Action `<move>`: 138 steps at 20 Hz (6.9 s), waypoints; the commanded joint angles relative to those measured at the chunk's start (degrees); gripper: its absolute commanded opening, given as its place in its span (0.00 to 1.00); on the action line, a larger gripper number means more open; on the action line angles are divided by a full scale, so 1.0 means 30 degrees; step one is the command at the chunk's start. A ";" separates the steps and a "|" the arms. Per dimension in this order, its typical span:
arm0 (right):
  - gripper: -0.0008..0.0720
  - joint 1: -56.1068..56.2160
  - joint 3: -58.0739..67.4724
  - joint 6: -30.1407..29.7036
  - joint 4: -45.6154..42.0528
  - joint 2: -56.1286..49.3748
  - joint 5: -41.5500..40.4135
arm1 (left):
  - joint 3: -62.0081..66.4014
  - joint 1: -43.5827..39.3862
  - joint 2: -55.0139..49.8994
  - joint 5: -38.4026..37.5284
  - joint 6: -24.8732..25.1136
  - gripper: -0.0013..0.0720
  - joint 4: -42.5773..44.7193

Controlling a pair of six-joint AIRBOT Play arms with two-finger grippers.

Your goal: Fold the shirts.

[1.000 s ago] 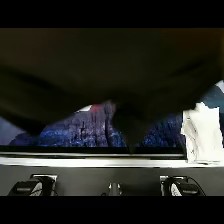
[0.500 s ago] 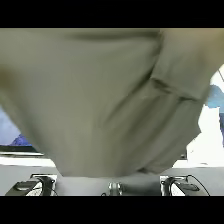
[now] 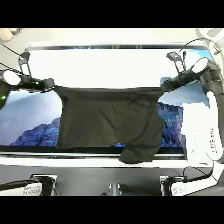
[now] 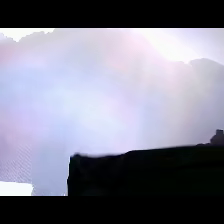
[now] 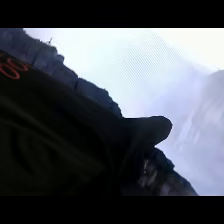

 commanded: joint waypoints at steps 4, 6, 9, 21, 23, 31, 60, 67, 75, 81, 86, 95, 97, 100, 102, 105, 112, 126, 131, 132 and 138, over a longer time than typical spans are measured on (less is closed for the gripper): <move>0.03 0.0007 -0.0044 0.0306 0.1566 -0.1705 -0.8502 | 0.3147 0.0022 -0.3912 0.3599 0.0058 0.05 -0.0058; 0.03 0.0007 -0.0044 0.0306 0.2004 -0.1712 -0.9100 | 0.4182 0.0015 -0.4503 0.4080 0.0051 0.05 -0.0066; 0.04 0.0015 -0.0058 0.0255 0.1843 -0.1858 -0.6980 | 0.4342 -0.0066 -0.5078 0.2805 0.0044 0.05 -0.0124; 0.04 -0.0102 -0.0138 0.1821 -0.0590 -0.2667 0.7213 | 0.0787 0.0466 -0.4546 -0.8925 0.1785 0.05 0.0372; 0.04 -0.0073 -0.0138 0.2499 0.0182 -0.3184 0.7344 | 0.0066 0.0299 -0.4823 -0.8881 0.1785 0.05 0.0357; 0.70 0.0663 -0.0117 0.2069 -0.2091 -0.2674 0.8801 | 0.2331 0.0903 -0.4510 -1.0346 0.1931 0.77 0.0393; 0.69 -0.1894 -2.0312 -0.0401 0.1078 0.9857 0.2514 | -1.2502 0.1071 0.1982 -0.4881 0.2142 0.05 -0.2659; 0.67 -0.1894 -2.2505 -0.0765 0.3293 1.0171 0.0401 | -1.2502 0.1071 0.2222 -0.5071 0.2149 0.05 -0.2659; 0.04 -0.1894 -2.1886 -0.1290 0.4189 1.0994 0.1027 | -1.2189 0.1078 0.2433 -0.4794 0.2725 0.05 -0.2652; 0.03 -0.1894 -1.4571 -0.1377 0.4430 1.1322 0.2047 | -0.7176 0.1078 0.4211 -0.5224 0.2980 0.04 -0.3439; 0.03 -0.1894 -0.9588 -0.1552 0.6156 0.6309 -0.1304 | -0.2630 0.1180 0.1596 -0.4167 0.1749 0.04 -0.3876; 0.04 -0.1202 -0.4167 -0.0364 0.7512 -0.0925 -0.3497 | 0.1049 0.1326 -0.5085 -0.4167 0.0750 0.05 -0.4007; 0.04 -0.0612 -0.4167 0.0102 0.6586 -0.1683 -0.3366 | 0.1049 0.1326 -0.6033 -0.4393 -0.0087 0.05 -0.4022; 0.62 -0.0262 -0.4153 -0.0838 0.6594 -0.1690 -0.3198 | 0.1151 0.1464 -0.6375 -0.4503 -0.0918 0.71 -0.4007; 0.98 -0.0823 -0.3985 -0.1770 0.5413 -0.1188 -0.1552 | 0.1865 0.1996 -0.6098 -0.5187 0.0036 0.98 -0.3898; 0.99 -0.2237 -0.3993 -0.0408 0.1960 -0.1064 0.1581 | 0.3249 0.2878 -0.5457 -0.6441 0.0495 0.97 -0.3876; 0.99 -0.1588 -0.4029 0.0117 0.4401 -0.3104 0.1399 | 0.3468 0.0954 -0.2652 -0.6579 0.0503 0.95 -0.3876; 0.04 -0.0619 -0.3293 0.1005 0.7949 0.4357 0.2849 | 0.3439 -1.0302 -0.8480 0.3504 -0.0539 0.05 -1.3515; 0.04 -0.0619 -0.3300 0.2681 0.7023 0.7701 0.6339 | 0.3439 -1.2655 -1.1708 0.4983 0.0503 0.05 -2.0757; 0.04 -0.0619 -0.3300 0.3118 0.6368 0.8153 0.6885 | 0.3439 -1.3019 -1.1912 0.5530 0.1632 0.05 -2.2658; 0.04 -0.0306 -0.3315 0.3490 0.5217 0.8408 0.6266 | 0.3424 -1.2779 -1.1453 0.5231 0.6266 0.04 -2.5135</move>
